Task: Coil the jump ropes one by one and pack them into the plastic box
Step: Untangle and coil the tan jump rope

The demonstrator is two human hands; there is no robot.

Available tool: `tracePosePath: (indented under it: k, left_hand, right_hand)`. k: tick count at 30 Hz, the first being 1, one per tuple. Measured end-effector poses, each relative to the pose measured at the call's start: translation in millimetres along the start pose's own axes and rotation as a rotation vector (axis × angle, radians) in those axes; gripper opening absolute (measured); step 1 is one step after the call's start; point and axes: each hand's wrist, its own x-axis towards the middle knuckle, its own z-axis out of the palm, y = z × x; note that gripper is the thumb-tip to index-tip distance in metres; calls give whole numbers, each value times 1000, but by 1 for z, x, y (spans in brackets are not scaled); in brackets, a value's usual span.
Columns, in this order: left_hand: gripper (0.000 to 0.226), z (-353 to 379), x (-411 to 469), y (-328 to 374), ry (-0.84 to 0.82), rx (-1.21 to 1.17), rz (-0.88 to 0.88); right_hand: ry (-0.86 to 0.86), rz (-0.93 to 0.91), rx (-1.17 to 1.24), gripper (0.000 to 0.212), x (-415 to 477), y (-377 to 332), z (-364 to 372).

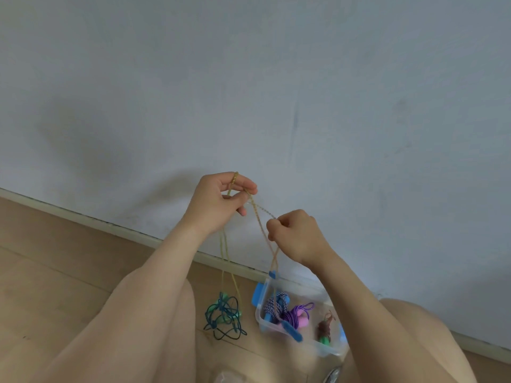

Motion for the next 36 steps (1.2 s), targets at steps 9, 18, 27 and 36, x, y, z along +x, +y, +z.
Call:
tracePosePath:
  k: [9, 18, 27, 36]
  left_hand:
    - [35, 4, -2, 0, 20, 66, -93]
    - [44, 2, 1, -5, 14, 88, -170]
    - [30, 5, -6, 12, -143, -89, -208]
    - [25, -4, 1, 21, -210, -562, -334]
  right_hand:
    - [52, 267, 421, 19, -5, -5, -23]
    - [67, 17, 79, 64, -3, 2, -15]
    - [50, 106, 75, 45, 1, 11, -18]
    - [-216, -302, -276, 56, -1, 16, 6]
